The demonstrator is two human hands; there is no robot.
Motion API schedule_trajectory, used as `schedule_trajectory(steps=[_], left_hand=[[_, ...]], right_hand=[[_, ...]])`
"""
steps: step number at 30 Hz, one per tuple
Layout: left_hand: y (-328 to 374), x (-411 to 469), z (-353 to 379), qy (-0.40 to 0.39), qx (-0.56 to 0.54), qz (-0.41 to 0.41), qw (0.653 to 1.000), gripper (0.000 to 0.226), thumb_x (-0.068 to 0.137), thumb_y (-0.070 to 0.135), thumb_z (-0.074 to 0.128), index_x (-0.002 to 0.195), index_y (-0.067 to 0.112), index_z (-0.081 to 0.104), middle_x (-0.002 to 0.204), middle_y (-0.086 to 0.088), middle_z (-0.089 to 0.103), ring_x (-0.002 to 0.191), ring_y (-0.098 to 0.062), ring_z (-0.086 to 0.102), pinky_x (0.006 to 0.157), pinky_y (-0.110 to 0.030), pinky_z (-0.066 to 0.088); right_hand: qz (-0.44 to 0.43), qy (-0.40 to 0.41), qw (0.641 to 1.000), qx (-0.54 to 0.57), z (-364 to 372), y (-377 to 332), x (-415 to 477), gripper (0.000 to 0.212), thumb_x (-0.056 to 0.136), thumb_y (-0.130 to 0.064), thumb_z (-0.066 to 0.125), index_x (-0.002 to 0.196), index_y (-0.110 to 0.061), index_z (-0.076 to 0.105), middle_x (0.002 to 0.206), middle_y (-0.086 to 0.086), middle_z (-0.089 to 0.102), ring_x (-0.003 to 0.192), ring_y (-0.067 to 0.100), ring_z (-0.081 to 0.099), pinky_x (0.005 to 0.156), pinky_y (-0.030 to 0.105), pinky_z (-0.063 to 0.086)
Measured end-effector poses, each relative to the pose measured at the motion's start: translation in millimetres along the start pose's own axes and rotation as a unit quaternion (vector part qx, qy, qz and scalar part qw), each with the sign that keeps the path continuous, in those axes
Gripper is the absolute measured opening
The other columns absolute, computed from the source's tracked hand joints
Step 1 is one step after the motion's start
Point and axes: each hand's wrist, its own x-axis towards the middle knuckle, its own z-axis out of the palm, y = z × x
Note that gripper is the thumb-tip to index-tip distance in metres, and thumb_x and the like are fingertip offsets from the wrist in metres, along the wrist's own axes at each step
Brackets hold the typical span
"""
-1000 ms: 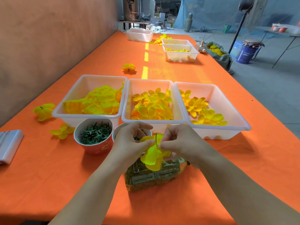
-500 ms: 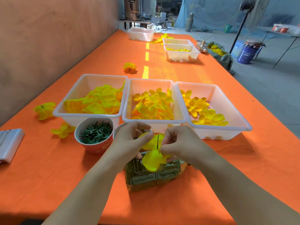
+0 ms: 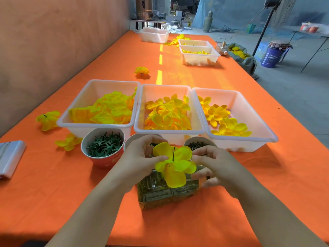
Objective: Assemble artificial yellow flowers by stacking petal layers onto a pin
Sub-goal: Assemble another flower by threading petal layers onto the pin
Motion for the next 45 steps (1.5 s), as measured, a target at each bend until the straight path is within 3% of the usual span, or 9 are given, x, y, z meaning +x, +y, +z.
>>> schedule_trajectory(steps=[5, 12, 17, 20, 23, 28, 36, 41, 45], left_hand=[[-0.1, 1.9, -0.6, -0.001, 0.015, 0.002, 1.000, 0.032, 0.084, 0.002, 0.075, 0.108, 0.019, 0.063, 0.090, -0.015, 0.073, 0.064, -0.011, 0.063, 0.047, -0.016, 0.042], [-0.6, 4.9, -1.0, -0.025, -0.006, 0.002, 1.000, 0.045, 0.082, -0.002, 0.077, 0.115, 0.021, 0.057, 0.102, -0.016, 0.070, 0.079, -0.034, 0.068, 0.061, -0.039, 0.051], [-2.8, 4.7, 0.3, -0.006, -0.007, 0.008, 1.000, 0.045, 0.080, -0.004, 0.077, 0.112, 0.021, 0.058, 0.095, -0.015, 0.071, 0.078, -0.028, 0.070, 0.060, -0.027, 0.053], [-2.8, 4.3, 2.4, 0.000, -0.006, 0.012, 1.000, 0.044, 0.080, -0.005, 0.077, 0.111, 0.019, 0.058, 0.097, -0.016, 0.070, 0.078, -0.028, 0.069, 0.060, -0.028, 0.053], [-2.0, 3.4, 3.6, 0.004, -0.002, 0.017, 1.000, 0.042, 0.080, -0.004, 0.076, 0.111, 0.018, 0.058, 0.098, -0.016, 0.069, 0.072, -0.022, 0.066, 0.055, -0.023, 0.048], [-3.8, 2.6, 1.5, -0.008, -0.001, 0.007, 1.000, 0.042, 0.080, -0.001, 0.078, 0.113, 0.016, 0.059, 0.097, -0.019, 0.069, 0.070, -0.018, 0.064, 0.052, -0.020, 0.045], [-11.3, 0.4, -12.9, 0.086, 0.007, -0.032, 0.996, 0.035, 0.066, 0.044, 0.080, 0.097, 0.038, 0.065, 0.093, 0.008, 0.074, 0.082, -0.015, 0.073, 0.056, -0.031, 0.043], [-8.5, -3.4, -7.8, 0.068, -0.008, 0.008, 0.998, 0.032, 0.061, 0.040, 0.086, 0.087, 0.029, 0.072, 0.091, -0.003, 0.071, 0.083, -0.012, 0.069, 0.065, -0.023, 0.054], [-7.6, -4.3, 3.9, 0.029, 0.011, -0.011, 0.999, 0.026, 0.071, 0.025, 0.085, 0.093, 0.021, 0.070, 0.065, 0.008, 0.054, 0.062, -0.010, 0.051, 0.062, -0.026, 0.041]], right_hand=[[0.030, -0.099, 0.993, 0.048, -8.7, 0.1, 1.3, 0.029, 0.076, -0.016, 0.079, 0.103, -0.014, 0.070, 0.091, 0.008, 0.075, 0.073, 0.018, 0.071, 0.056, 0.028, 0.052], [-0.016, -0.046, 0.999, -0.011, 0.8, -1.9, 6.2, 0.023, 0.080, -0.003, 0.077, 0.100, -0.011, 0.070, 0.081, 0.006, 0.073, 0.068, 0.014, 0.069, 0.062, 0.032, 0.053], [-0.318, 0.195, 0.919, -0.130, 12.9, -3.8, -2.2, 0.019, 0.077, -0.006, 0.075, 0.076, -0.025, 0.070, 0.077, -0.008, 0.067, 0.069, 0.002, 0.059, 0.063, 0.011, 0.041], [-0.443, 0.165, 0.864, -0.172, 17.4, -8.4, -11.0, 0.005, 0.075, -0.016, 0.073, 0.076, -0.021, 0.074, 0.081, -0.005, 0.065, 0.081, 0.010, 0.065, 0.071, 0.026, 0.049], [-0.396, 0.096, 0.878, -0.251, 22.1, -9.4, -8.4, 0.007, 0.073, -0.030, 0.082, 0.077, -0.028, 0.077, 0.081, -0.010, 0.063, 0.082, 0.010, 0.063, 0.072, 0.036, 0.049], [-0.394, 0.062, 0.882, -0.251, 29.7, -4.5, 3.0, 0.022, 0.073, -0.019, 0.086, 0.068, -0.032, 0.069, 0.065, -0.018, 0.060, 0.073, 0.005, 0.060, 0.064, 0.014, 0.041], [-0.386, 0.060, 0.893, -0.223, 30.0, 3.1, 9.6, 0.020, 0.070, -0.015, 0.088, 0.067, -0.024, 0.071, 0.064, -0.017, 0.056, 0.072, 0.004, 0.056, 0.063, 0.009, 0.035], [-0.400, 0.072, 0.889, -0.213, 32.3, 8.0, 10.0, 0.033, 0.072, -0.017, 0.087, 0.067, -0.038, 0.061, 0.067, -0.016, 0.054, 0.075, 0.008, 0.056, 0.065, 0.014, 0.038], [-0.408, 0.058, 0.884, -0.223, 29.5, 8.0, 9.4, 0.031, 0.074, -0.020, 0.086, 0.069, -0.038, 0.062, 0.073, -0.014, 0.057, 0.080, 0.008, 0.057, 0.068, 0.015, 0.039]])
